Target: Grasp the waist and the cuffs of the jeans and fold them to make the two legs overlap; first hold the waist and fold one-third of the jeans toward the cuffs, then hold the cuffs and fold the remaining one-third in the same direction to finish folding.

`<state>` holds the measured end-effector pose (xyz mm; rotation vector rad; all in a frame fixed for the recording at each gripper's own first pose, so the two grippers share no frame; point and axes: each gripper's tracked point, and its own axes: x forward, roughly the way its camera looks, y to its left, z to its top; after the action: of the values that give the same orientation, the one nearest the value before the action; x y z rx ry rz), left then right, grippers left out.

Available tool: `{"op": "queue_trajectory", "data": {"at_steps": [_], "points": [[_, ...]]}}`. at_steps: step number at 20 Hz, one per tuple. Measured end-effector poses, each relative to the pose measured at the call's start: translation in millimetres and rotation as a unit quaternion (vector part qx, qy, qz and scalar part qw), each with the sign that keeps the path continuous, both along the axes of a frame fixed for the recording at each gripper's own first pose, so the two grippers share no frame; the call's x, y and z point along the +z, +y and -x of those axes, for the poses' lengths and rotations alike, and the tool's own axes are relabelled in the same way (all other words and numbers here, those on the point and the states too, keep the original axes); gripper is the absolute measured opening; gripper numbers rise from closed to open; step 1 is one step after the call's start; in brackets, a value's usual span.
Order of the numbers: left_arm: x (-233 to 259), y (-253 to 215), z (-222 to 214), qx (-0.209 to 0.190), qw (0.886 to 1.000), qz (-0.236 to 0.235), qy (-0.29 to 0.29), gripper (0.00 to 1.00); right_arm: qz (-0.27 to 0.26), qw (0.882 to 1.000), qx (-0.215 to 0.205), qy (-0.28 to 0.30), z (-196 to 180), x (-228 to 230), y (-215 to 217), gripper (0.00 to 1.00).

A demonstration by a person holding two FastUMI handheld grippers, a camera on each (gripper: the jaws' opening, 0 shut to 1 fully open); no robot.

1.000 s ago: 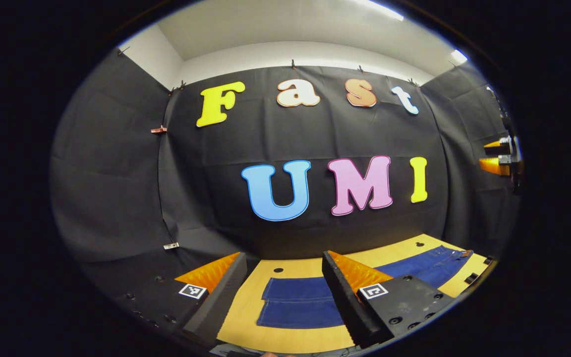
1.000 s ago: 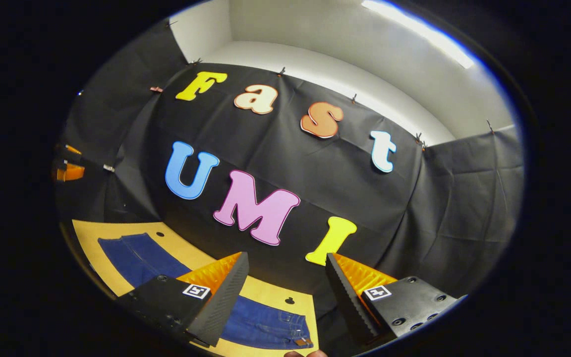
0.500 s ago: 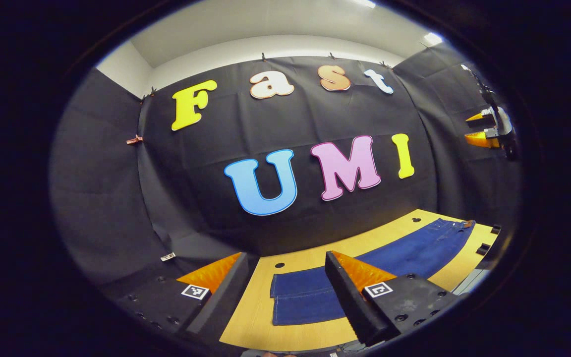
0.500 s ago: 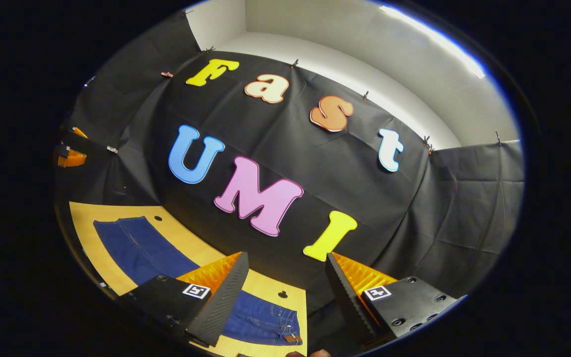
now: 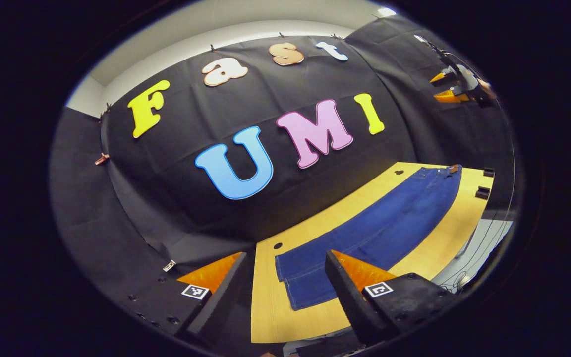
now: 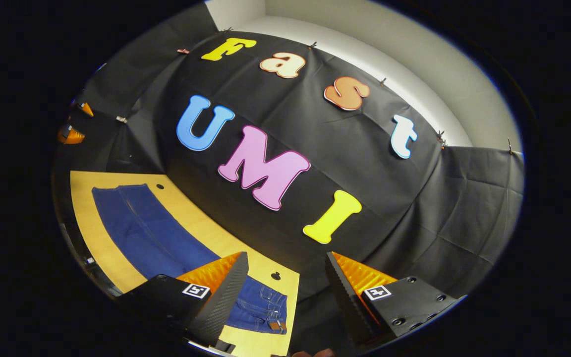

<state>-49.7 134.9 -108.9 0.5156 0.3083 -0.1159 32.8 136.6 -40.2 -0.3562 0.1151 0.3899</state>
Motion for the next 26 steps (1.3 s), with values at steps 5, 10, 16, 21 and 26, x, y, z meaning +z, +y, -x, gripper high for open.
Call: {"op": "queue_trajectory", "data": {"at_steps": [5, 10, 16, 21, 26], "points": [[-47, -1, -4, -0.067, 0.993, -0.079, 0.061, 0.98, 0.046, 0.997, 0.035, 0.059, -9, -62, 5, 0.96], [-105, 20, -18, -0.113, 0.975, -0.143, 0.128, 0.98, 0.106, 0.99, 0.068, 0.07, -24, -100, 10, 0.96], [-179, 50, -49, -0.166, 0.944, -0.208, 0.195, 0.98, 0.204, 0.961, 0.159, 0.096, -31, -194, 12, 0.96], [-246, 65, -84, -0.22, 0.906, -0.251, 0.262, 0.98, 0.306, 0.917, 0.224, 0.122, -31, -303, 11, 0.96], [-290, 75, -128, -0.247, 0.875, -0.303, 0.285, 0.98, 0.363, 0.874, 0.27, 0.18, -25, -399, -13, 0.97]]}}
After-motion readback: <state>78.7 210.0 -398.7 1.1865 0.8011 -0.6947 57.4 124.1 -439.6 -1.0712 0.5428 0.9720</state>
